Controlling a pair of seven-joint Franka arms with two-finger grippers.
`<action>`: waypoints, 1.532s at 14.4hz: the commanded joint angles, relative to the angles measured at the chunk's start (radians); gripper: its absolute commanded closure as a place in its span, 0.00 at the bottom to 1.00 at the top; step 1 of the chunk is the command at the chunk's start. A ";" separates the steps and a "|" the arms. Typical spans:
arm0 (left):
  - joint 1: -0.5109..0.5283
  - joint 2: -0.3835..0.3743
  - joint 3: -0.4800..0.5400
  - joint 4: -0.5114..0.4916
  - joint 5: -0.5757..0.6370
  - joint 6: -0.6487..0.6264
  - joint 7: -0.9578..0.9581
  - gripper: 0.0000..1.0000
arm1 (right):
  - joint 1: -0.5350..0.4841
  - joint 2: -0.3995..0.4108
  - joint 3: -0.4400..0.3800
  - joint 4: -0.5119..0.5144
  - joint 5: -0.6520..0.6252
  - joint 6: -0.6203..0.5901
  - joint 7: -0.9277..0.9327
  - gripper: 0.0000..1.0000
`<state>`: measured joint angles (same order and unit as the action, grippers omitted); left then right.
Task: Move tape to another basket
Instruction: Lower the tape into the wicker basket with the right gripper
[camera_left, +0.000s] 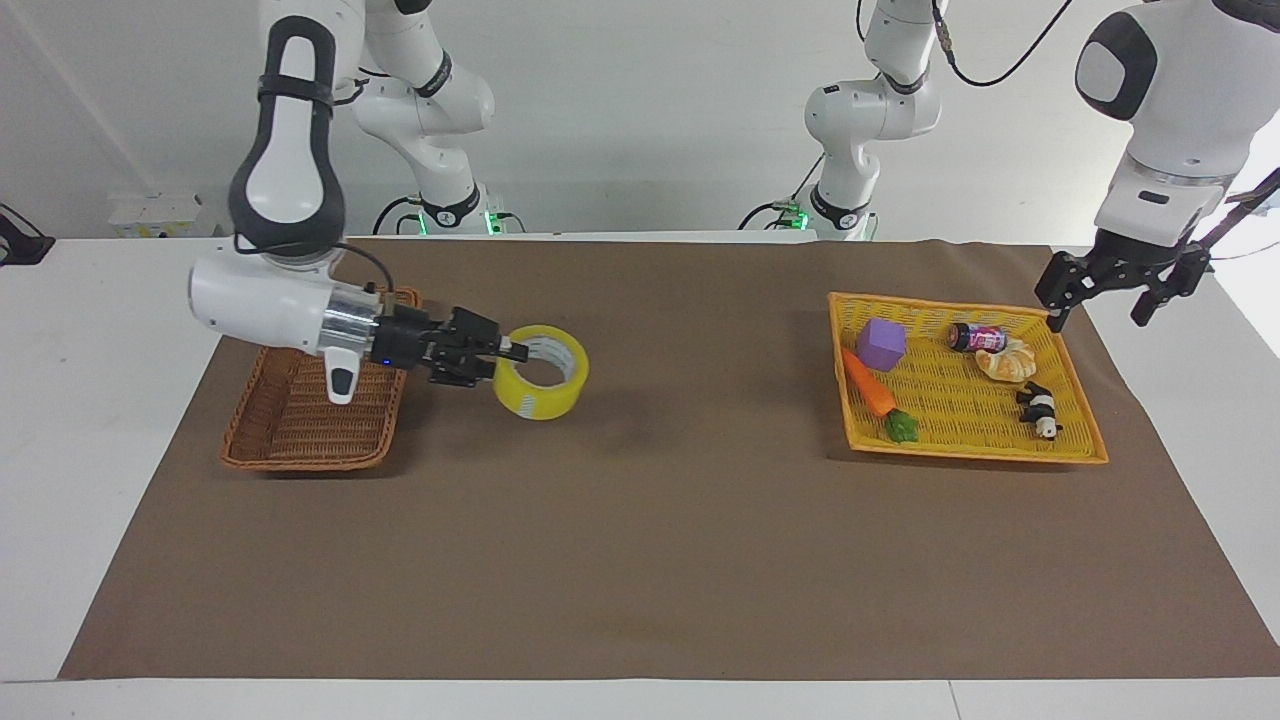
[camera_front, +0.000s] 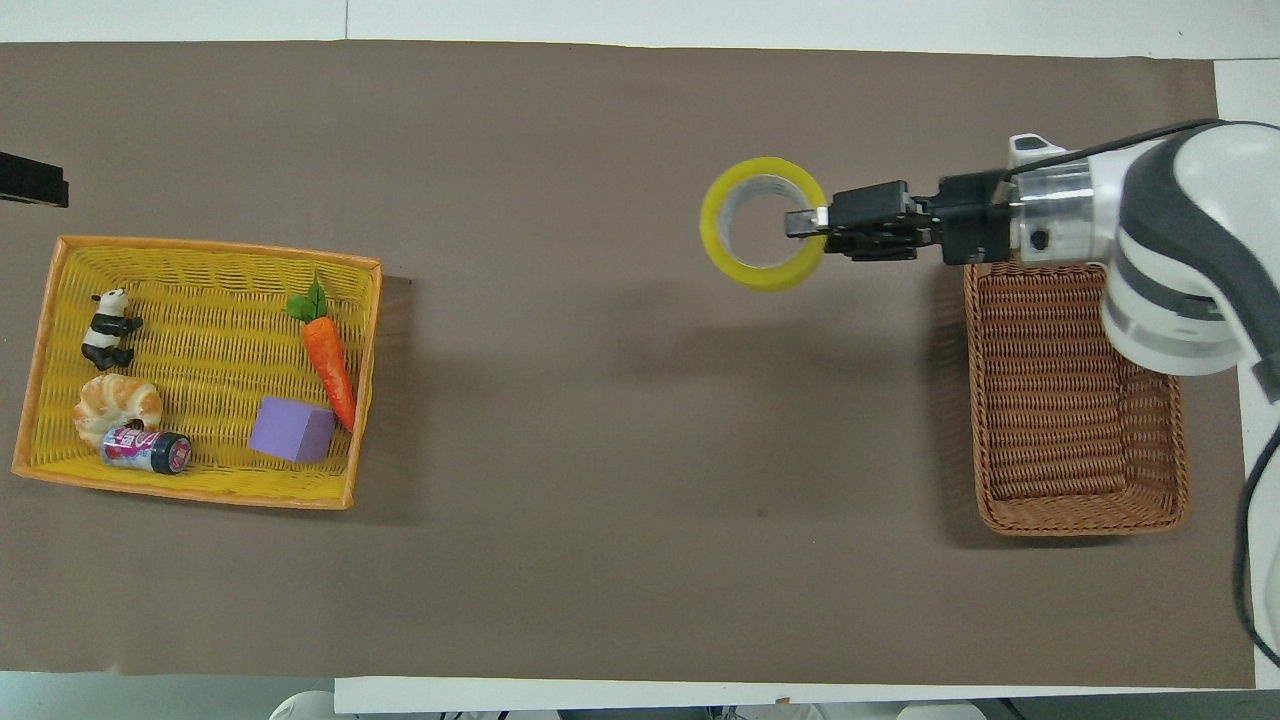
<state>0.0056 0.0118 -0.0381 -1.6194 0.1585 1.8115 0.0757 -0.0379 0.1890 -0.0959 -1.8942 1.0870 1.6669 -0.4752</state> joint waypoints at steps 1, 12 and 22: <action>0.043 -0.019 -0.016 -0.025 0.022 -0.009 0.012 0.00 | -0.201 -0.039 0.015 -0.028 -0.145 -0.166 -0.103 1.00; 0.043 -0.021 -0.016 -0.022 0.029 -0.024 0.012 0.00 | -0.477 0.056 0.016 -0.101 -0.453 -0.188 -0.414 1.00; 0.064 0.013 0.017 0.193 -0.214 -0.349 -0.019 0.00 | -0.436 0.061 0.016 -0.125 -0.536 -0.062 -0.473 0.00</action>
<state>0.0934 0.0085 -0.0328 -1.5259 -0.0319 1.5729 0.0715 -0.4782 0.2688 -0.0835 -2.0092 0.5822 1.5874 -0.9164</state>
